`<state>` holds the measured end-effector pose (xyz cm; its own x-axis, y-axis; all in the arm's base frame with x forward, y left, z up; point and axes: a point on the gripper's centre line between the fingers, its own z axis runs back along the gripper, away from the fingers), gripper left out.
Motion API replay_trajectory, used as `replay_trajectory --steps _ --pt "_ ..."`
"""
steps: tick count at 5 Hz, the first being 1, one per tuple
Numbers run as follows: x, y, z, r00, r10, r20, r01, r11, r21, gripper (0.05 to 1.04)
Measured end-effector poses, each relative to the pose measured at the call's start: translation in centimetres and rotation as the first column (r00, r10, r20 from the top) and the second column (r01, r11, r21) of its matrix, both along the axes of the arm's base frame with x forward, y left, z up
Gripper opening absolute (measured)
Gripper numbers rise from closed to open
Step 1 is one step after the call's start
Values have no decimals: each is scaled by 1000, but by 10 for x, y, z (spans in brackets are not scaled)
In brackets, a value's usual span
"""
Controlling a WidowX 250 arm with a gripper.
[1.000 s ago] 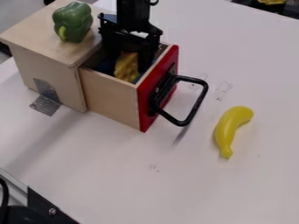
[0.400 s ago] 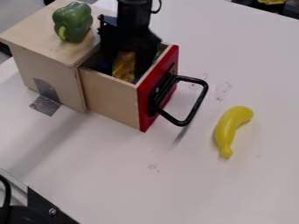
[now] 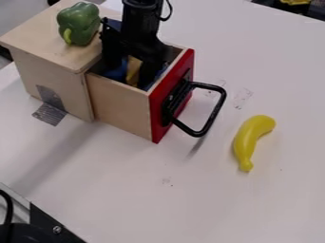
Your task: Take the thing out of the drawer and put it on the left side of the table
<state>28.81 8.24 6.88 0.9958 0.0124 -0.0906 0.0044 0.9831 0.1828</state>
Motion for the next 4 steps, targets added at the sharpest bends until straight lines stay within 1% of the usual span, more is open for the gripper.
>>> replay_trajectory --steps 1,2,3,4 --pt "-2 -2 -3 1000 -20 -12 20 1000 -12 665" --pt "-4 -3 -5 1000 -23 -15 23 1000 -12 366" --pt "-4 -8 3 999 -33 -3 33 999 -44 181" --pt "2 -22 52 990 -72 122 83 993 -83 124"
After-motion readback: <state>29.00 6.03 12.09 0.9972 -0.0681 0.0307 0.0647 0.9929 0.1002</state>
